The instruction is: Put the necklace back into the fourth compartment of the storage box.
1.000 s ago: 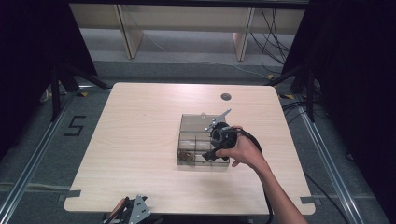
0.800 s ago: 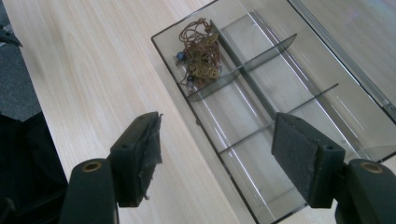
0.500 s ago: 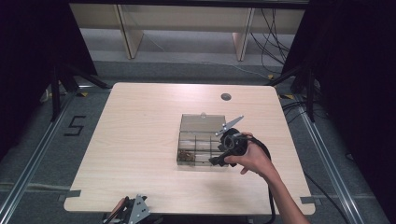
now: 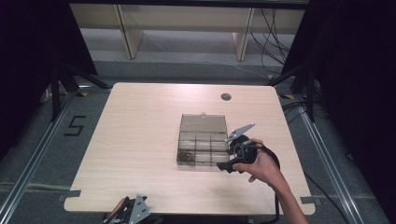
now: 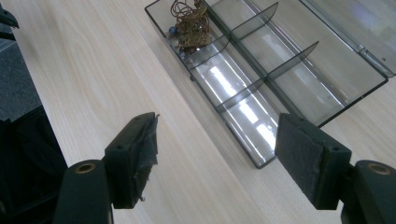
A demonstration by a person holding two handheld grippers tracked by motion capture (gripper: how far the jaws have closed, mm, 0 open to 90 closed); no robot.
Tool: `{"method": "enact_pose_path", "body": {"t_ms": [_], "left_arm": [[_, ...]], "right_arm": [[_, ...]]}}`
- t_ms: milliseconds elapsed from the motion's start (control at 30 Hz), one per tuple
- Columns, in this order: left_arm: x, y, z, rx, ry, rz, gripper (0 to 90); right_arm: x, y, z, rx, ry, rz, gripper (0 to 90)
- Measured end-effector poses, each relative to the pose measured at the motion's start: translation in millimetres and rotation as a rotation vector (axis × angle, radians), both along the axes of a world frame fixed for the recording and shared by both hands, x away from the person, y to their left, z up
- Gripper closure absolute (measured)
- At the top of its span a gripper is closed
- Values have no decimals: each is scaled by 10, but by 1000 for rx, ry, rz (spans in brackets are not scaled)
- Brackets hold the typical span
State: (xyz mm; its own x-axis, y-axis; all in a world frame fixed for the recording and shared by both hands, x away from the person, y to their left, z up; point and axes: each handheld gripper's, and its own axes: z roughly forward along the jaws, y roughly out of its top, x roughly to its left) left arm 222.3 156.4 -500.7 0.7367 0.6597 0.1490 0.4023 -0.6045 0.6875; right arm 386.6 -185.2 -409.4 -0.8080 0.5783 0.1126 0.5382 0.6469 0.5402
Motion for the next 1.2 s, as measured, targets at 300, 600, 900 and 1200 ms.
{"method": "enact_pose_path", "body": {"t_ms": [300, 600, 900, 1200], "left_arm": [[-4, 0, 3, -12, 4, -5, 156], [-15, -8, -3, -20, 15, 3, 156], [-14, 1, 13, -16, 14, -4, 156], [-14, 0, 13, -8, -2, 2, 156]], "right_arm": [[-128, -86, -148, 30, 0, -36, 306], [-214, -192, -159, 51, 2, -53, 283], [-253, -297, -231, 84, -15, -68, 270], [-317, -307, -249, 79, -8, -52, 263]]}}
